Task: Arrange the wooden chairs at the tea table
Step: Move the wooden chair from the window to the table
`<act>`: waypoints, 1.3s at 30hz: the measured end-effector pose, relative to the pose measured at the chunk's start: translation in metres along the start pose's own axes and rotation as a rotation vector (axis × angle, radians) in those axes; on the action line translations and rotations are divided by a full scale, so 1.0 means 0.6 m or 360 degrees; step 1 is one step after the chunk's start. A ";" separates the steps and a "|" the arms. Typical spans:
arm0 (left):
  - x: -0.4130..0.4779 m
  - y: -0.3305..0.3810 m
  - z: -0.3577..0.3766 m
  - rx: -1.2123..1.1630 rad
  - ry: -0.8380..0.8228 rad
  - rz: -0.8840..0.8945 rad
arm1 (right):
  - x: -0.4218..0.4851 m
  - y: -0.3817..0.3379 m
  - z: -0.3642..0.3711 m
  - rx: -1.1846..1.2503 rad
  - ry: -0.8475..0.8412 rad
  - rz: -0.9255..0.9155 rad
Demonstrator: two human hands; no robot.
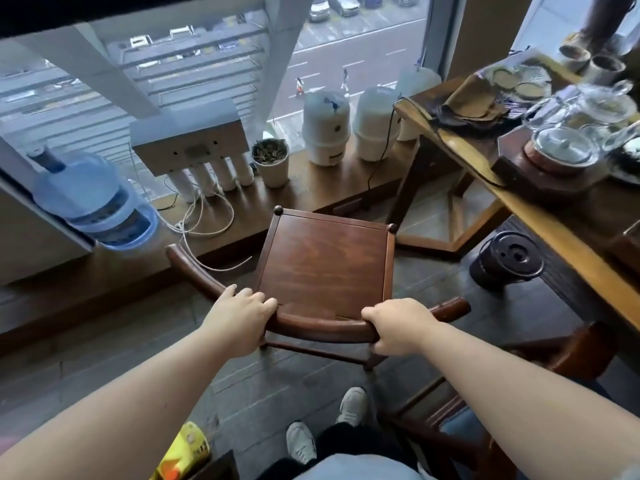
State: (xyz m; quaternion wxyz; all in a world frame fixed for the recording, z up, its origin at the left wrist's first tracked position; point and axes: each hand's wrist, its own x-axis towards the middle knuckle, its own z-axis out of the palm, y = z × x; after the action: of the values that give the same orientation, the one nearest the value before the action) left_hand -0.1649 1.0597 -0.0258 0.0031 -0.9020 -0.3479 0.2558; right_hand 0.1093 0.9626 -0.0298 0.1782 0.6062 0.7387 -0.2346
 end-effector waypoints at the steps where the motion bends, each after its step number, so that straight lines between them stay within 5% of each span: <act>1: 0.010 -0.003 -0.001 0.0008 -0.0016 -0.0003 | 0.006 0.002 -0.006 0.0013 -0.0069 -0.0022; 11: 0.049 -0.026 -0.014 0.0009 -0.0182 0.0214 | 0.017 0.007 -0.026 0.0074 -0.0213 -0.0073; 39: 0.178 -0.115 -0.052 0.0475 -0.0129 0.1067 | -0.004 -0.145 0.028 0.0685 -0.0123 0.0765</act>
State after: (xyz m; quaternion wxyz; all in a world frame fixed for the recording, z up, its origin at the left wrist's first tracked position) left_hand -0.1269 1.1845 -0.0351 0.0367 -0.9446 0.0083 0.3260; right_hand 0.0242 0.9378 -0.0309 0.1243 0.7776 0.5006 -0.3595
